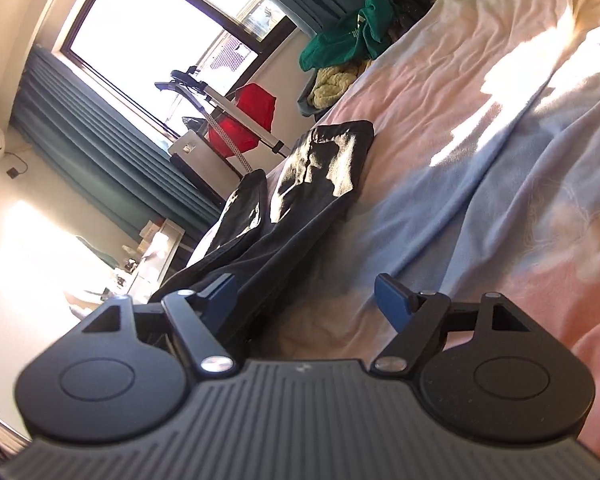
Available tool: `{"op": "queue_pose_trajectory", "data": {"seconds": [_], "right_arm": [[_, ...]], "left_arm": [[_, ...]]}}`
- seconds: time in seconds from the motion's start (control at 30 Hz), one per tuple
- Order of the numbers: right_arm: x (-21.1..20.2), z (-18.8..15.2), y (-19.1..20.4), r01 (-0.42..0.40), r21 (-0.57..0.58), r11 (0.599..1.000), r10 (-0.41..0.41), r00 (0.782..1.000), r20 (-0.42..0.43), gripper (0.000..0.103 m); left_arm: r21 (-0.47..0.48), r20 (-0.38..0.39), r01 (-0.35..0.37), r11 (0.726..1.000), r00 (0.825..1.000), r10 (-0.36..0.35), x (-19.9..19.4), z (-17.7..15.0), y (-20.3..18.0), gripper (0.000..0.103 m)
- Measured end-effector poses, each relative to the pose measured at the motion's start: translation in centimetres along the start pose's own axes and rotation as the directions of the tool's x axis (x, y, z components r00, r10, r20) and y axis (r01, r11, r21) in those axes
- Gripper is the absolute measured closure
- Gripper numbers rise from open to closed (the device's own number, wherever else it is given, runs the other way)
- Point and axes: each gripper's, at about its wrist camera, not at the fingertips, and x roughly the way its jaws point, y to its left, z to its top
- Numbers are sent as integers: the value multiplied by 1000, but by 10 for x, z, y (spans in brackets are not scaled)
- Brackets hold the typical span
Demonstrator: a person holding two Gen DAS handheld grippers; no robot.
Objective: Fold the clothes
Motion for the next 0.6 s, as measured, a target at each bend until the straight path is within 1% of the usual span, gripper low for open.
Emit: {"op": "queue_pose_trajectory", "data": {"seconds": [0.17,0.23,0.33,0.43,0.53,0.57,0.6], "right_arm": [[60,20,-22,15,93,996,-10,998,-56,29],[87,29,-34,8,141,990,2,998,-66,29],[125,45,-47,-18,192,981,25,999,-34,29],[166,62,-45,12,139,990,-13,1000,1,29],[206,73,-35,47,57,997,-48,998,31,31],[217,76,-33,64,32,997,-66,997,40,40],[226,78,-31,90,16,996,-91,995,48,54]], "left_arm": [[-104,-19,5,995,1000,-7,9,3,12,97],[-110,5,28,994,1000,-27,13,4,14,97],[-124,43,77,989,996,-72,18,3,20,97],[-162,59,127,979,991,-119,27,0,33,98],[-175,73,160,971,986,-150,39,-5,43,98],[-174,71,167,971,985,-157,45,-7,46,98],[-169,68,170,971,985,-161,50,-8,47,98]]}}
